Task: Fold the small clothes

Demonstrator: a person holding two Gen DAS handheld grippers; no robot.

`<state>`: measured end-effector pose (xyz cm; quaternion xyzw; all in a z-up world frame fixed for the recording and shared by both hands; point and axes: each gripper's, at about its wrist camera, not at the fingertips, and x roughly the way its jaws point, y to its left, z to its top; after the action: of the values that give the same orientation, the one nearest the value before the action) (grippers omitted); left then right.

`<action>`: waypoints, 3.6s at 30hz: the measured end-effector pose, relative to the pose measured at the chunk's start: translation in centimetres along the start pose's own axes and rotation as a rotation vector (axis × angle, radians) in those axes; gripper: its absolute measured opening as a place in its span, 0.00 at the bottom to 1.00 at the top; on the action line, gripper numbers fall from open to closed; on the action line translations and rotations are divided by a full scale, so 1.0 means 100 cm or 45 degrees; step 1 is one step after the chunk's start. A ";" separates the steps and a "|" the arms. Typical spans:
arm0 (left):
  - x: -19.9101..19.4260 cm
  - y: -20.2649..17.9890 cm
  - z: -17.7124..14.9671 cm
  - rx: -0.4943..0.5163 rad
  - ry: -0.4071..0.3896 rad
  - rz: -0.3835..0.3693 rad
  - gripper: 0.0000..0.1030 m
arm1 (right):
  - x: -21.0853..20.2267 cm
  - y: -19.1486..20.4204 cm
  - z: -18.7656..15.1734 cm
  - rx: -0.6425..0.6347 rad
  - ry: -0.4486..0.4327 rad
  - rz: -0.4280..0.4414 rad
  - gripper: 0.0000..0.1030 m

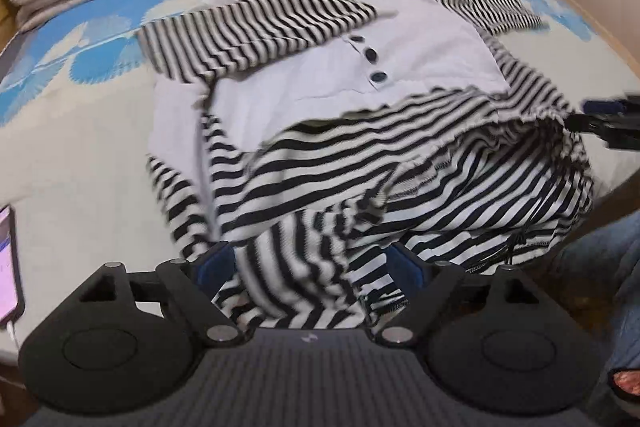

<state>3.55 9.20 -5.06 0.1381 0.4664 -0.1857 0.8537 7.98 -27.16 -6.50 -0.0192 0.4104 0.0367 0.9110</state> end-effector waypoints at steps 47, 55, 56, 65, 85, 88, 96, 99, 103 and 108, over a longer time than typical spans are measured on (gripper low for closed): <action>-0.024 -0.017 -0.053 0.214 -0.048 -0.035 0.71 | -0.053 0.019 -0.061 -0.388 0.187 0.141 0.35; -0.036 -0.004 0.007 -0.088 -0.316 0.001 0.92 | -0.050 0.000 0.012 -0.065 -0.142 0.121 0.30; -0.020 -0.005 0.012 -0.130 -0.308 0.037 0.92 | -0.029 0.006 0.014 -0.094 -0.080 0.081 0.22; 0.046 -0.026 -0.052 -0.045 -0.106 0.161 1.00 | -0.011 0.026 -0.070 -0.175 0.050 -0.060 0.24; -0.104 -0.071 -0.049 -0.301 -0.395 0.299 1.00 | -0.143 0.050 -0.047 0.420 -0.088 0.035 0.85; -0.110 -0.077 -0.055 -0.298 -0.396 0.292 1.00 | -0.155 0.054 -0.052 0.402 -0.102 0.047 0.85; -0.121 -0.085 -0.061 -0.293 -0.411 0.278 1.00 | -0.171 0.055 -0.057 0.398 -0.134 0.054 0.85; -0.123 -0.086 -0.062 -0.302 -0.410 0.278 1.00 | -0.173 0.054 -0.057 0.400 -0.145 0.056 0.85; -0.124 -0.085 -0.060 -0.318 -0.404 0.266 1.00 | -0.172 0.055 -0.057 0.393 -0.142 0.059 0.85; -0.124 -0.084 -0.055 -0.315 -0.408 0.261 1.00 | -0.168 0.055 -0.054 0.386 -0.136 0.060 0.85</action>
<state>-10.40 6.25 2.03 0.0480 0.3276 -0.0588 0.9418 -7.62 -22.92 2.52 0.1302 0.3625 -0.0031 0.9228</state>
